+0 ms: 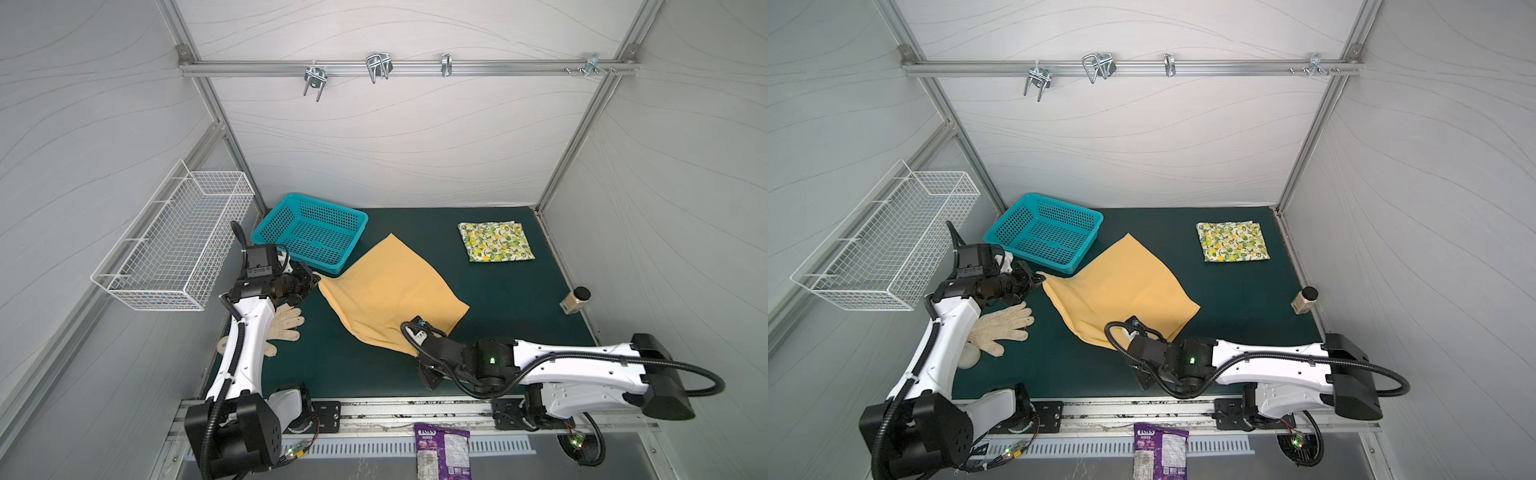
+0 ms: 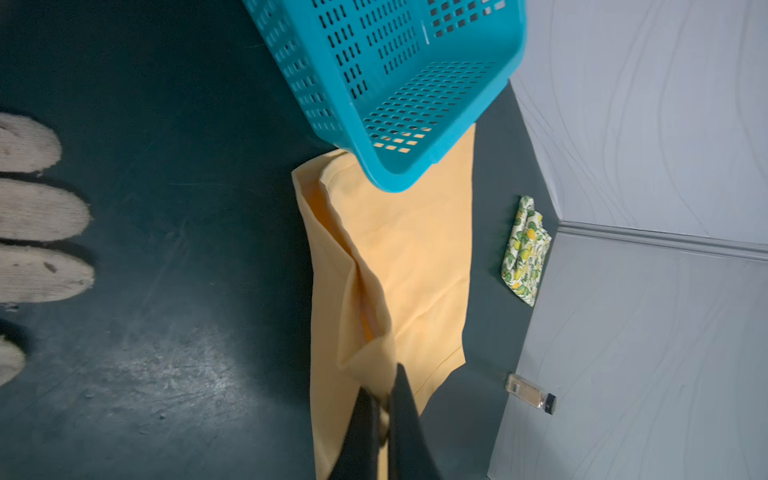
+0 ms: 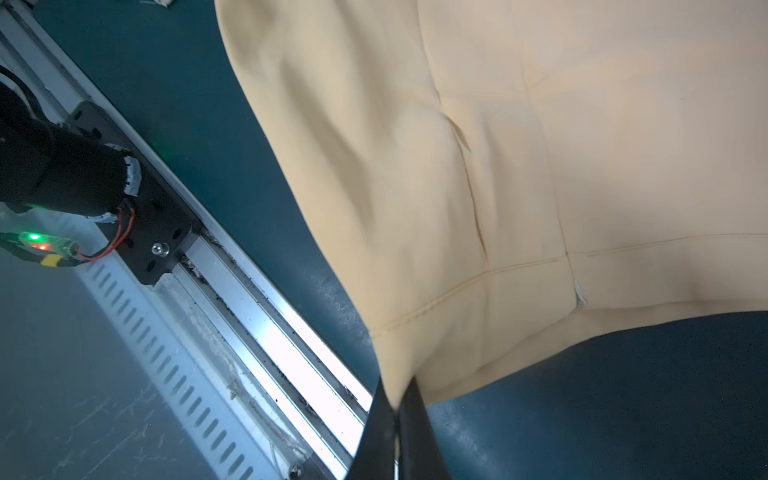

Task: Fold and stack the skirts

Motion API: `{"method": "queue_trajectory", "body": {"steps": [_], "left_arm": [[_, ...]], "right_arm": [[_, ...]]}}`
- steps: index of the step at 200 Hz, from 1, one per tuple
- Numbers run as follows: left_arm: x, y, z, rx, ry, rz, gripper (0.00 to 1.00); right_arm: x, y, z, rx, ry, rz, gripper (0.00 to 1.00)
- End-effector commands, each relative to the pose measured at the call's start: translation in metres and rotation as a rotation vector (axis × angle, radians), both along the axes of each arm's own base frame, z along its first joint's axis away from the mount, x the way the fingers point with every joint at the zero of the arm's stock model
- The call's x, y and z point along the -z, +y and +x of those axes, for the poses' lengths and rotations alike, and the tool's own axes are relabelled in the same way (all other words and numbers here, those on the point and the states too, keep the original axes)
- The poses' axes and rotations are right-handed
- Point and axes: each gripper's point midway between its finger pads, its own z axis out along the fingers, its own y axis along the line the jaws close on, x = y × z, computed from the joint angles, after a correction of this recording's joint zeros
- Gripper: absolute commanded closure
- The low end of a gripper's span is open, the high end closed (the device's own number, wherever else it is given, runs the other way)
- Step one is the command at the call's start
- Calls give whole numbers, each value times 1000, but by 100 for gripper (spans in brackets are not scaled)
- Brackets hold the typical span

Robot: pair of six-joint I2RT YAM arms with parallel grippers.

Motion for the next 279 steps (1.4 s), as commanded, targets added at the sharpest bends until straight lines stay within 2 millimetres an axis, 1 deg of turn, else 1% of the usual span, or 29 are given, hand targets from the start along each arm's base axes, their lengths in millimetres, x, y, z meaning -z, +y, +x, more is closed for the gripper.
{"method": "queue_trajectory", "body": {"steps": [1,22,49,81,104,116,134,162,185,203,241,279], "left_arm": [[-40,-10,7,29,-111,-58,100],[-48,-27,11,69,-134,-48,100],[-52,-58,20,127,-157,-20,100],[-57,-84,42,161,-175,-7,100],[-56,-98,61,167,-177,-10,100],[-52,-104,71,176,-164,2,100],[-45,-110,86,173,-153,3,100],[-32,-113,112,152,-129,5,100],[-22,-119,130,145,-111,6,100],[-15,-120,144,130,-100,4,100],[8,-123,166,113,-63,8,100],[33,-129,182,113,-28,22,100]], "right_arm": [[1,-23,2,61,16,-24,97],[-1,-36,6,105,29,-11,97],[-1,-53,14,161,49,7,97],[-1,-74,30,241,62,19,97],[-5,-85,43,286,76,42,96],[-5,-90,50,309,86,50,96],[-5,-95,59,334,107,66,96],[-8,-99,73,370,118,84,96],[-10,-102,87,398,131,96,96],[-8,-105,99,429,142,91,97],[-2,-115,124,490,188,126,97],[6,-129,147,561,239,159,96]]}}
